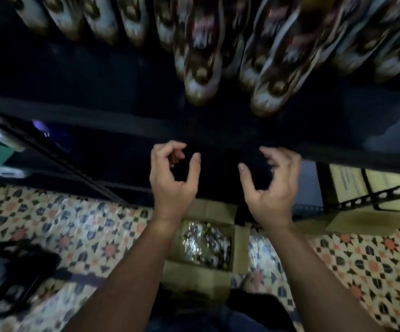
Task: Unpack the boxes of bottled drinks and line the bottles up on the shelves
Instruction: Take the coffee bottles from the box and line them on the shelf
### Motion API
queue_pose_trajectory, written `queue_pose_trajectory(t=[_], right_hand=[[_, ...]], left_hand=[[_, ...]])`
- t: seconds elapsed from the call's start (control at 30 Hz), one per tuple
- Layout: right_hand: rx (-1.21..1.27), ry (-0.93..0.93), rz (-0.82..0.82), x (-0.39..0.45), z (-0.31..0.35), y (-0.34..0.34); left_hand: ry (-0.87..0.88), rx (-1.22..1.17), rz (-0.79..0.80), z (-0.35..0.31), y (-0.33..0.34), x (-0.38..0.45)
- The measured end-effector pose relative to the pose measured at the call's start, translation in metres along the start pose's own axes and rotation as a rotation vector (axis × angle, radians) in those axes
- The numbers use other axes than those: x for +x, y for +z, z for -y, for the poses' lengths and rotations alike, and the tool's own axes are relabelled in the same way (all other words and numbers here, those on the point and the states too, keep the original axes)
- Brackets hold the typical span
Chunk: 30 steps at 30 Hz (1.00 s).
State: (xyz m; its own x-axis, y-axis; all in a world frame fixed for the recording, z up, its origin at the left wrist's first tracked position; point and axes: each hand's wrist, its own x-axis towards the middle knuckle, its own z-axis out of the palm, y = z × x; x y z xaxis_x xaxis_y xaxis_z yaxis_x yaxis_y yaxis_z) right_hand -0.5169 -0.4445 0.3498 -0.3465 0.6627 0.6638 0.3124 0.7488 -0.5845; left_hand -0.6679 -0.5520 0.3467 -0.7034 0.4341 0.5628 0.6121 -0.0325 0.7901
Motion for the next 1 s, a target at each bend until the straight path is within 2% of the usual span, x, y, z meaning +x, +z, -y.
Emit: queue_pose_trajectory(t=[0.27, 0.43, 0.57, 0.73, 0.87, 1.0], right_hand=[[-0.053, 0.424, 0.485, -0.191, -0.131, 0.09], [-0.178, 0.544, 0.752, -0.324, -0.232, 0.164], [-0.305, 0.683, 0.947, -0.407, -0.296, 0.21], [-0.488, 0.724, 1.168, -0.475, -0.336, 0.232], [-0.664, 0.873, 1.252, -0.506, -0.344, 0.247], [-0.786, 0.815, 1.273, -0.534, -0.349, 0.259]], left_hand=[[-0.422, 0.219, 0.421, 0.205, 0.036, -0.167], [-0.682, 0.383, 0.65, 0.345, 0.068, -0.276], [-0.794, 0.538, 0.808, 0.444, 0.084, -0.351], [-0.736, 0.784, 0.951, 0.519, 0.09, -0.41], [-0.776, 0.763, 1.02, 0.535, 0.099, -0.426], [-0.776, 0.78, 1.093, 0.554, 0.111, -0.439]])
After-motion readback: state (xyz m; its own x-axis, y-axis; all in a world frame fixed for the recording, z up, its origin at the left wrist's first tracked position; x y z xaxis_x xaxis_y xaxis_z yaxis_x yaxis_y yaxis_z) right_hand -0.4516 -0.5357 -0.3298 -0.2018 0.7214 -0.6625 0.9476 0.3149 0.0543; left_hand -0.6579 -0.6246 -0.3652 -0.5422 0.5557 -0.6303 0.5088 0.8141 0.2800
